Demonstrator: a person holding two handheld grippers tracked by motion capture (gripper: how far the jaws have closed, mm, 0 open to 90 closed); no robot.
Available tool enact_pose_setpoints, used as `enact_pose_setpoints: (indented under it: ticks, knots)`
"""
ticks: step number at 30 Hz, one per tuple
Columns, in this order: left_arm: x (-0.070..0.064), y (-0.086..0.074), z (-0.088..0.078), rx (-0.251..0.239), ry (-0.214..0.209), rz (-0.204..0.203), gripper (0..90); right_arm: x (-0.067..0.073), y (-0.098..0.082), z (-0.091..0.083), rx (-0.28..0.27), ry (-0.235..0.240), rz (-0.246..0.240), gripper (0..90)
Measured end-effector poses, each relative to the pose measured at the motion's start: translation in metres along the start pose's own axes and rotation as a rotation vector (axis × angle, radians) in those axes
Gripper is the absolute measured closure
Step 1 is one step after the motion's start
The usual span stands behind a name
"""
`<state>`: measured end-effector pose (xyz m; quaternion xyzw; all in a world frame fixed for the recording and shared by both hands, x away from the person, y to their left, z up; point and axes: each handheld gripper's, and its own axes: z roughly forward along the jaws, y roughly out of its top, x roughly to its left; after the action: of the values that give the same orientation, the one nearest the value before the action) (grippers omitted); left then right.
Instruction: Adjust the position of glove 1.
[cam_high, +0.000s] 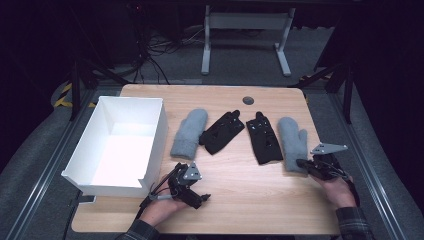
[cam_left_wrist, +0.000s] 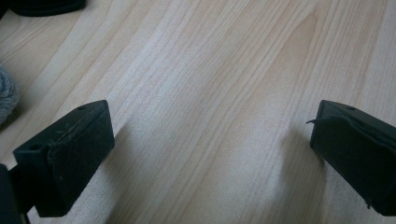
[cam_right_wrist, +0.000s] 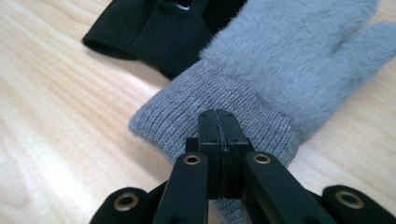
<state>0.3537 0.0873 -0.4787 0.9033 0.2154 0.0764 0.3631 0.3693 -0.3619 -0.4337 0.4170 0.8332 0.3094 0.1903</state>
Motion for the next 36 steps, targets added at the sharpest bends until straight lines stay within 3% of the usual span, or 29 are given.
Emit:
enact_pose_setpoints:
  ticks: [14, 23, 36]
  knots:
    - [0.0, 0.0, 0.0, -0.001, 0.001, -0.003, 0.1, 0.029, -0.012, -0.015, 0.012, 0.056, -0.042, 90.0]
    - [0.0, 0.0, 0.0, -0.001, 0.0, -0.004, 0.1, 0.053, -0.01, -0.016, 0.01, 0.11, -0.117, 90.0]
    - [0.0, 0.0, 0.0, -0.001, 0.001, -0.004, 0.1, 0.085, 0.004, -0.004, -0.013, 0.249, -0.203, 90.0]
